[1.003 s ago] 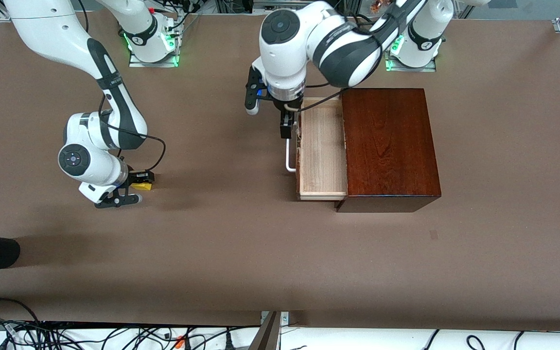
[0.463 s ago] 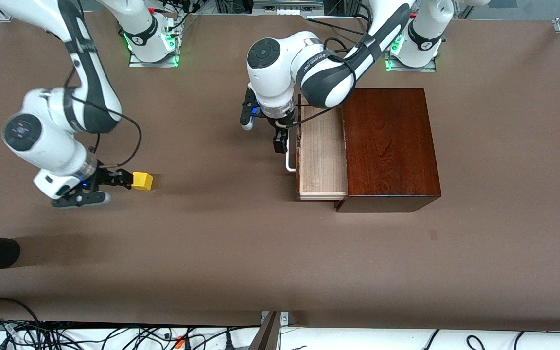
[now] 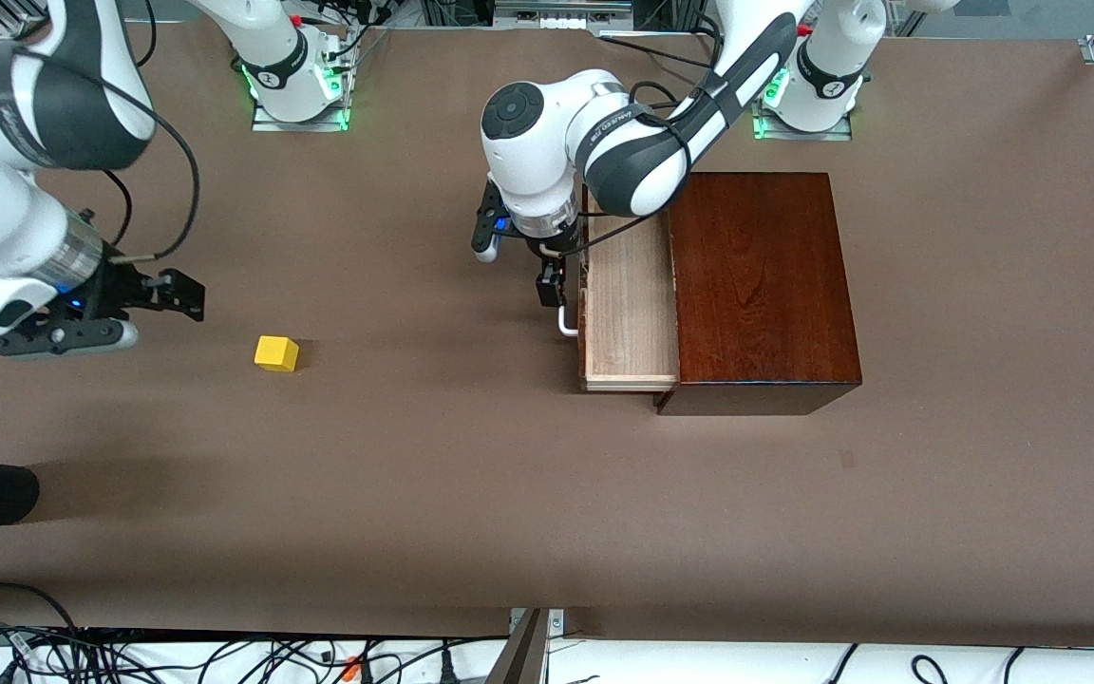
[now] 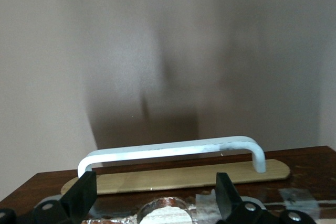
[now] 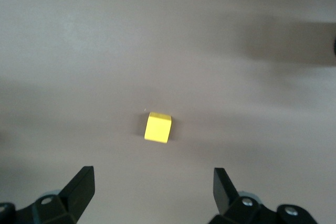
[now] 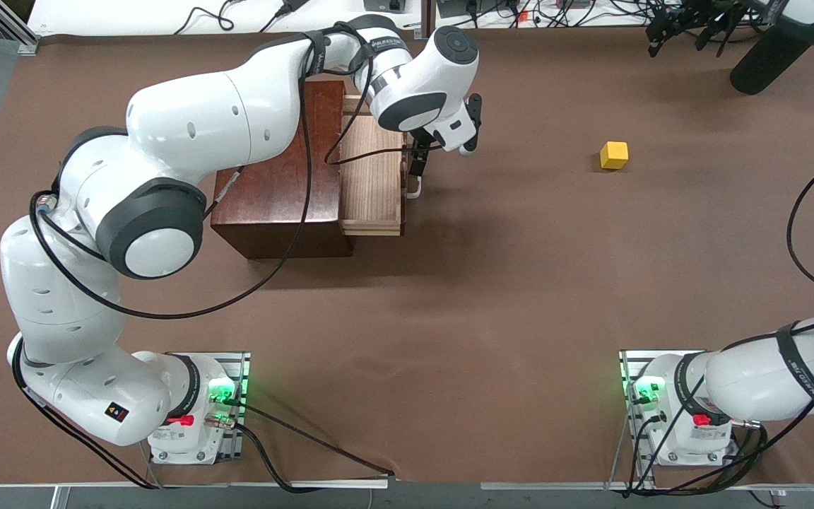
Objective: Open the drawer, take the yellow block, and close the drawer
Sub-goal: 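Open the right gripper off the block while the left gripper pushes the drawer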
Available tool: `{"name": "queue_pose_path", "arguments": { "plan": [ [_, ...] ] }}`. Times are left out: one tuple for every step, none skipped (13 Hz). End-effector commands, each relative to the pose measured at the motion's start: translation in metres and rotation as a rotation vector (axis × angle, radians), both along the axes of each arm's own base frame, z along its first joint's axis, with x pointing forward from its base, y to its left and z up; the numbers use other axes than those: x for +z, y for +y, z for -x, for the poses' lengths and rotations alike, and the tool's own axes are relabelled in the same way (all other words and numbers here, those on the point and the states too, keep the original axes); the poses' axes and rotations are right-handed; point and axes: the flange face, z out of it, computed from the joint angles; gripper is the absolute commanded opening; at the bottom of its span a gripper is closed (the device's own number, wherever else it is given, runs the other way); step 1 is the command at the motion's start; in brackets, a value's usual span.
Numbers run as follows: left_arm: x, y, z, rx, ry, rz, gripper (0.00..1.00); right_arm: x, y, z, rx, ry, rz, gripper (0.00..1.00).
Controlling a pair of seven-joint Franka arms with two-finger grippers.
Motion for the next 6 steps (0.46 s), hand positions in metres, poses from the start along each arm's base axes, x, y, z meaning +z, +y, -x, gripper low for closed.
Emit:
{"name": "queue_pose_path", "arguments": {
  "plan": [
    [-0.004,-0.004,-0.004,-0.002,-0.029,-0.019,1.0,0.037,-0.001,0.014,0.001,0.004,-0.022,1.0],
    [-0.006,-0.003,-0.003,0.0,-0.025,-0.022,1.0,0.042,-0.002,0.015,0.0,0.01,-0.022,1.0],
    [-0.007,-0.003,-0.003,0.0,-0.024,-0.023,1.0,0.05,0.0,0.018,0.002,0.023,-0.026,1.0],
    [-0.009,-0.002,-0.003,0.001,-0.021,-0.028,1.0,0.055,0.001,0.02,0.0,0.038,-0.029,1.0],
    [-0.009,0.001,-0.005,0.007,-0.018,-0.036,1.0,0.059,0.001,0.025,0.003,0.053,-0.03,1.0],
    [-0.009,0.007,-0.01,0.016,-0.017,-0.04,1.0,0.069,0.001,0.03,0.003,0.042,-0.034,1.0]
  ]
}}
